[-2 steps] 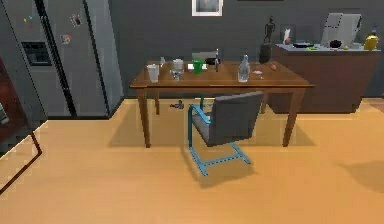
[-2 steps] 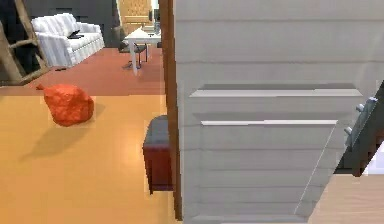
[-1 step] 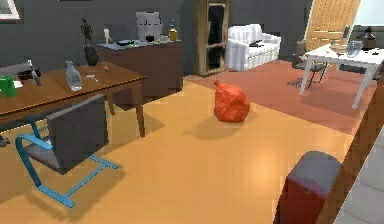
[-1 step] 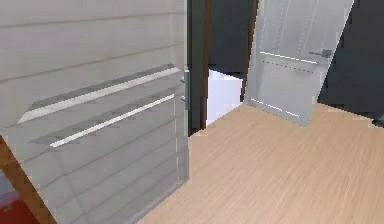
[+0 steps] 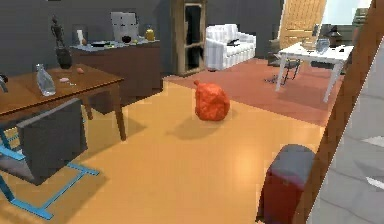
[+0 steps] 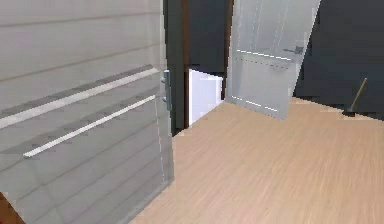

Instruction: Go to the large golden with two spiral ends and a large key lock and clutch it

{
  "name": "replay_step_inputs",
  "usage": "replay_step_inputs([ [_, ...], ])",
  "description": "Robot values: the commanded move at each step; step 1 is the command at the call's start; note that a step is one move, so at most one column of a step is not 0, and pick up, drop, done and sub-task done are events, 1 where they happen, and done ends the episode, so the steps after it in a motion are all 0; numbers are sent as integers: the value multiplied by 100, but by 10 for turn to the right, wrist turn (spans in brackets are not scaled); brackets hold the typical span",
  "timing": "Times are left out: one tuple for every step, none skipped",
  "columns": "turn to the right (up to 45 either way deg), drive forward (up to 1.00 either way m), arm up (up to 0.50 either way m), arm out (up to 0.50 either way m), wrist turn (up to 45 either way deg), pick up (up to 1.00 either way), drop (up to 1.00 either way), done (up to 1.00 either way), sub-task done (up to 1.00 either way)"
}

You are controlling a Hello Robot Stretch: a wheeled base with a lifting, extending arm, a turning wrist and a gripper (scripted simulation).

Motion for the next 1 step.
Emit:
replay_step_inputs([
  [0, 100, 0, 0, 0, 0, 0, 0, 0],
])
